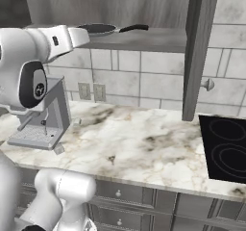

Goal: Pick the pan from the cabinet and place it on the stove. Then turn on the stove burner for the pan.

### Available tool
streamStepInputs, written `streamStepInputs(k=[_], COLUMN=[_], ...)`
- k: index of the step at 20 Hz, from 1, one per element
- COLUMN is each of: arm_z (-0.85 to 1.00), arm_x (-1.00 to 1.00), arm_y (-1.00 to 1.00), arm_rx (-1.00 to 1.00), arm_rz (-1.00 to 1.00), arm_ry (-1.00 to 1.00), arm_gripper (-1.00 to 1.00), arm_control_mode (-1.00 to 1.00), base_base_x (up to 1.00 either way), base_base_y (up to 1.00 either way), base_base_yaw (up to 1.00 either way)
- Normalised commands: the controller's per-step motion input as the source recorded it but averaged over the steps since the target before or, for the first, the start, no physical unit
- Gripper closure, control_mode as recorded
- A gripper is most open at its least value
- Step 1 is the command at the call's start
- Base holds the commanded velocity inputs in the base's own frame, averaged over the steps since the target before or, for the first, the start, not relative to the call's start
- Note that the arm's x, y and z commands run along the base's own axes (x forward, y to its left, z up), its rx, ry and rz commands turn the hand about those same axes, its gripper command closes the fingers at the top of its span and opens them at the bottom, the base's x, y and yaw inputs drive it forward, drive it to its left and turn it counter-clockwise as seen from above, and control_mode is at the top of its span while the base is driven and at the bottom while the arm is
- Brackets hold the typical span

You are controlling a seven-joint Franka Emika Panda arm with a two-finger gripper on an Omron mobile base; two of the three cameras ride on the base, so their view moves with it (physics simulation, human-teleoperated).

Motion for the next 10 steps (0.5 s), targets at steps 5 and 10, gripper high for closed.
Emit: streamStepInputs(k=[5, 10], arm_z=[0.20, 0.10], arm_x=[0.03, 0.07], arm_y=[-0.29, -0.36], arm_rx=[0.04, 0.00], arm_rz=[0.01, 0.10], arm_ry=[0.00, 0.00], arm_gripper=[-1.00, -1.00], arm_control_mode=[-1.00, -1.00], base_base_x=[0.00, 0.00], base_base_y=[0.00, 0.00], base_base_yaw=[0.00, 0.00])
